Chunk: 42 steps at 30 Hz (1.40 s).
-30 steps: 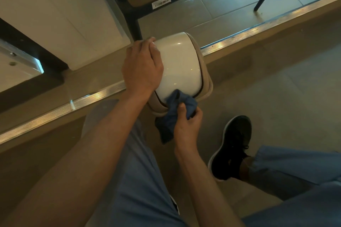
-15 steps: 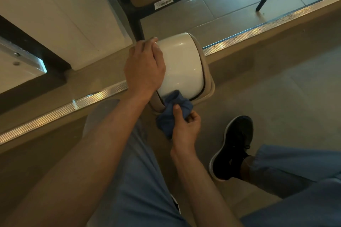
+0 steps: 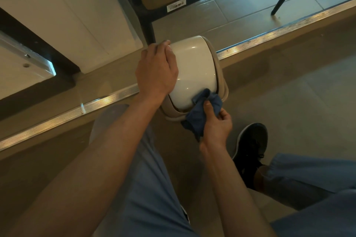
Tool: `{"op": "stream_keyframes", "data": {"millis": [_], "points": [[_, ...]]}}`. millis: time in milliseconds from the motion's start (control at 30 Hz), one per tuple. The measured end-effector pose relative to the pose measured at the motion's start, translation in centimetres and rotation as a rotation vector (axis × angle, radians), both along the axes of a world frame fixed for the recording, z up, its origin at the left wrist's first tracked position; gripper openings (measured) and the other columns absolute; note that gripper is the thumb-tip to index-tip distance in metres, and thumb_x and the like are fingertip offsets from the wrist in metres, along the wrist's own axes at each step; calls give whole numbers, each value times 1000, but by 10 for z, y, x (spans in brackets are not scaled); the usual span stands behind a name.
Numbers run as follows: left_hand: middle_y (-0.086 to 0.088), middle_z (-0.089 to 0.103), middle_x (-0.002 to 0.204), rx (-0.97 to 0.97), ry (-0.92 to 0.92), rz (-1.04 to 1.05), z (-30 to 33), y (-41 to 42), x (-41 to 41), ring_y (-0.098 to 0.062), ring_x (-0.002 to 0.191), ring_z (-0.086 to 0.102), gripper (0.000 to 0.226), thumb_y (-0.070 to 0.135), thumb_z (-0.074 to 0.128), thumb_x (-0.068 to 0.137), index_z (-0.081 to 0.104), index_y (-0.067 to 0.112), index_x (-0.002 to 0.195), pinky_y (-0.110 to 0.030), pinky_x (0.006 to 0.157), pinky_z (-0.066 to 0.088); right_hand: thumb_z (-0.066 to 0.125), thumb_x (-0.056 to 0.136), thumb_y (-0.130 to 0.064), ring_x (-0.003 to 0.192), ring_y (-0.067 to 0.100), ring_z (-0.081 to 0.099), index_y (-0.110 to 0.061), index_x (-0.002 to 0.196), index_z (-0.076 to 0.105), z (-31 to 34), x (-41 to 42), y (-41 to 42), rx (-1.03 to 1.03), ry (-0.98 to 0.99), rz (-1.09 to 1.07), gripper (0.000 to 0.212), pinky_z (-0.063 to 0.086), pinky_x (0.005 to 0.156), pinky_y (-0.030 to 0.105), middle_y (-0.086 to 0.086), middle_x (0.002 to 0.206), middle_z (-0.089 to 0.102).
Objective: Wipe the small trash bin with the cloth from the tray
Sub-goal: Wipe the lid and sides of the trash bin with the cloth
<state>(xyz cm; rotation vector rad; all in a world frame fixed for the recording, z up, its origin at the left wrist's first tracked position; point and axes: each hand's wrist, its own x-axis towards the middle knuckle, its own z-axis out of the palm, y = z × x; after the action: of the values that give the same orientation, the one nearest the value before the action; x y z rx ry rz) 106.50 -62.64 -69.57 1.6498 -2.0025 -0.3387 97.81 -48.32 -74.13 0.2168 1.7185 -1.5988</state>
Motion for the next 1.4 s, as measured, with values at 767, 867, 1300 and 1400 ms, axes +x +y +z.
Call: {"op": "stream_keyframes", "data": {"millis": [767,867,1300,1400], "points": [[-1,61,131,39,355,-94,34,24,19,-15,118,55,36,32,54,100,63,22,134,-28,101,45,72,92,-10,78,4,65,-9,116,54,95,-31,16,-241,465,201,30,55,66,18,-5,96,62],[3,65,124,111,597,-155,47,61,15,-8,108,62,29,28,50,105,64,20,128,-23,90,50,75,90,-13,95,9,68,-11,115,59,117,-33,3,-283,402,383,30,58,76,23,0,104,66],[-2,66,127,323,1090,3,44,97,37,-14,115,67,34,17,46,106,46,16,140,-28,91,55,71,93,-35,93,4,70,-36,98,64,147,-12,-80,-234,606,1175,9,61,85,29,-9,96,74],[5,66,119,236,1045,151,40,92,48,-6,110,67,33,18,49,106,48,13,139,-21,86,54,62,99,-36,90,-2,65,-36,101,64,137,-11,-98,-230,805,1124,3,54,82,19,-16,96,69]]}}
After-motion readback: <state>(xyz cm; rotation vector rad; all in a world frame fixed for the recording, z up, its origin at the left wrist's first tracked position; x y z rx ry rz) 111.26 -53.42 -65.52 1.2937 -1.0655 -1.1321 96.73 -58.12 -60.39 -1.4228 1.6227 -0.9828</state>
